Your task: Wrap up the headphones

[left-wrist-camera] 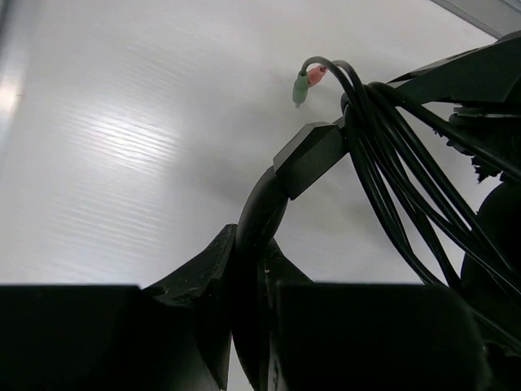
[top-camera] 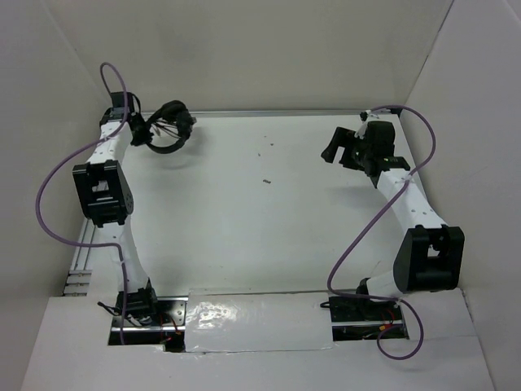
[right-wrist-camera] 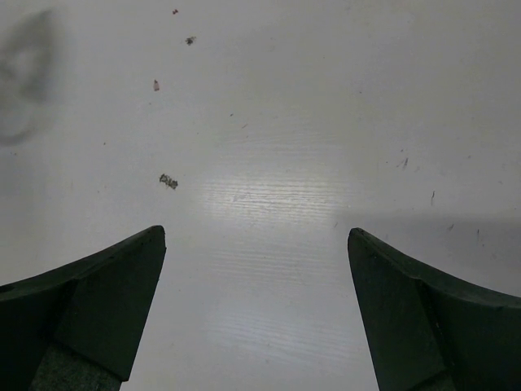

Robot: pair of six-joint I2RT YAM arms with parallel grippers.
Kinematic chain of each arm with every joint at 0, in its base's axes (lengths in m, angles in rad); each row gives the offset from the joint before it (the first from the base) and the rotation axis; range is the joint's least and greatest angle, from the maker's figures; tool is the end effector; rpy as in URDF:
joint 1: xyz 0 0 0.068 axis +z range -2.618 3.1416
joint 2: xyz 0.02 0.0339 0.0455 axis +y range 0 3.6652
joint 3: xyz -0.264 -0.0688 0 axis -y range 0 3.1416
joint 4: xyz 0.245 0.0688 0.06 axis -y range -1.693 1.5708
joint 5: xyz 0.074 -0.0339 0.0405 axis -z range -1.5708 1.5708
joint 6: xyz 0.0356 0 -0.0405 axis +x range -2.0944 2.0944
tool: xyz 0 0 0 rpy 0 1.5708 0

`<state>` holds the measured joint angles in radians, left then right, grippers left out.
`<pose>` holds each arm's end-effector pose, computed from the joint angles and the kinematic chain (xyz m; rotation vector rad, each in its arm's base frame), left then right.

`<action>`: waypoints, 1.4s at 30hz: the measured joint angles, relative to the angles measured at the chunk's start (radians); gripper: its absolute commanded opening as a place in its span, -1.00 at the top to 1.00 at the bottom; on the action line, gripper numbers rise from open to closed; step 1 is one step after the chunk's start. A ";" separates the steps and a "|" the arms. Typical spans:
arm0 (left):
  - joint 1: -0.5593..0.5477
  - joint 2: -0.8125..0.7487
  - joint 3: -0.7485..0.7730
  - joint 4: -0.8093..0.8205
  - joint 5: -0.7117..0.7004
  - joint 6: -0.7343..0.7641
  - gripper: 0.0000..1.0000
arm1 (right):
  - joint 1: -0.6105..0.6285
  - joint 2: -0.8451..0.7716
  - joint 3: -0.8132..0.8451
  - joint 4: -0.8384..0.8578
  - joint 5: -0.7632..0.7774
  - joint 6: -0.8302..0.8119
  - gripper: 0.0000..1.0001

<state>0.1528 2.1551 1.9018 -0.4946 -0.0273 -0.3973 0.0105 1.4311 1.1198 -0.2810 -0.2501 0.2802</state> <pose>0.4922 0.0768 0.2559 -0.6434 2.2291 -0.0920 0.3247 0.0122 0.2964 0.1478 2.1697 0.4372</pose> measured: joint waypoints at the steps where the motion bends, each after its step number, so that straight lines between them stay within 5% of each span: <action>1: 0.022 0.016 0.012 -0.005 -0.008 -0.003 1.00 | 0.000 0.000 0.000 0.000 -0.005 0.000 -0.99; 17: 0.109 0.168 0.136 -0.147 -0.154 -0.267 0.96 | 0.000 0.000 0.009 -0.002 -0.008 -0.003 -0.99; 28: 0.100 0.172 0.151 -0.203 -0.221 -0.423 0.39 | 0.000 0.000 0.009 -0.002 0.040 0.000 -0.99; 42: 0.090 0.176 0.135 -0.196 -0.222 -0.451 0.04 | 0.000 0.016 0.010 -0.004 0.067 0.000 -0.99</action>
<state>0.2428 2.3314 2.0365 -0.6903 -0.2497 -0.8478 0.0105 1.4475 1.1294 -0.2852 -0.1829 0.2802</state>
